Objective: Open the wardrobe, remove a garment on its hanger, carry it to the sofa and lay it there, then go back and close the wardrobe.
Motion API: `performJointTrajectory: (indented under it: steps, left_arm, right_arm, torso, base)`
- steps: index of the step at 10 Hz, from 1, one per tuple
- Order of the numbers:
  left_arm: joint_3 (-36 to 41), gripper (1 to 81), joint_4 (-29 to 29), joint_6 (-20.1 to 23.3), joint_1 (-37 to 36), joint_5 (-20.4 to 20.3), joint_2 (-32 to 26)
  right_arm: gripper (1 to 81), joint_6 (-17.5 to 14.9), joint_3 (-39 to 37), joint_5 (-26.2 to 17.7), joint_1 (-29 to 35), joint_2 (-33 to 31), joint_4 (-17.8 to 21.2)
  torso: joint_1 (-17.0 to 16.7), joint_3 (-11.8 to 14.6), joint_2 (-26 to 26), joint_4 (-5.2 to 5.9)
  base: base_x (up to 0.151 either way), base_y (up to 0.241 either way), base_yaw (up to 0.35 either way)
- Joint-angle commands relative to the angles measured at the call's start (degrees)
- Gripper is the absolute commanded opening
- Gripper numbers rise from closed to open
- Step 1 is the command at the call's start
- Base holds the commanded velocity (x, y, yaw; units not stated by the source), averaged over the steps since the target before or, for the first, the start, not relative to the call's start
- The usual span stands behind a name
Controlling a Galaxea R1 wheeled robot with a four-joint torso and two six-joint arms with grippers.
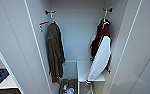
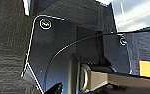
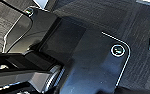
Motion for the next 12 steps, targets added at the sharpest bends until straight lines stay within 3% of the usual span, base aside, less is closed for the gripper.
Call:
performJointTrajectory:
  steps: [1,3,6,7,12]
  left_arm:
    - [-2.7,81.1,0.5,0.2,-1.8,2.4,1.3]
    - [-6.5,81.1,-0.1,0.1,-1.8,1.9,3.4]
    - [-6.4,81.1,-0.2,-0.2,-1.7,1.7,3.9]
    - [-6.5,81.1,-0.1,-0.2,-1.6,1.8,4.2]
    - [-6.6,81.1,0.7,0.3,-1.3,2.5,4.5]
  right_arm:
    - [81.1,0.9,-2.5,-2.0,3.2,0.7,-1.7]
    - [81.1,3.3,-2.1,-1.7,0.9,0.5,6.9]
    - [81.1,3.3,-1.7,2.7,-2.3,0.3,27.0]
    - [81.1,3.2,-1.4,3.0,-3.0,0.7,30.6]
    - [81.1,2.8,-0.8,2.6,-6.6,2.7,31.0]
  torso:
    - [0.0,0.0,0.0,0.00]
    - [0.0,0.0,0.0,0.00]
    - [0.0,0.0,0.0,0.00]
    - [0.0,0.0,0.0,0.00]
    - [0.0,0.0,0.0,0.00]
  base:
    - [0.000,0.000,0.000]
    - [0.000,0.000,0.000]
    - [0.000,0.000,0.000]
    - [0.000,0.000,0.000]
    - [0.000,0.000,0.000]
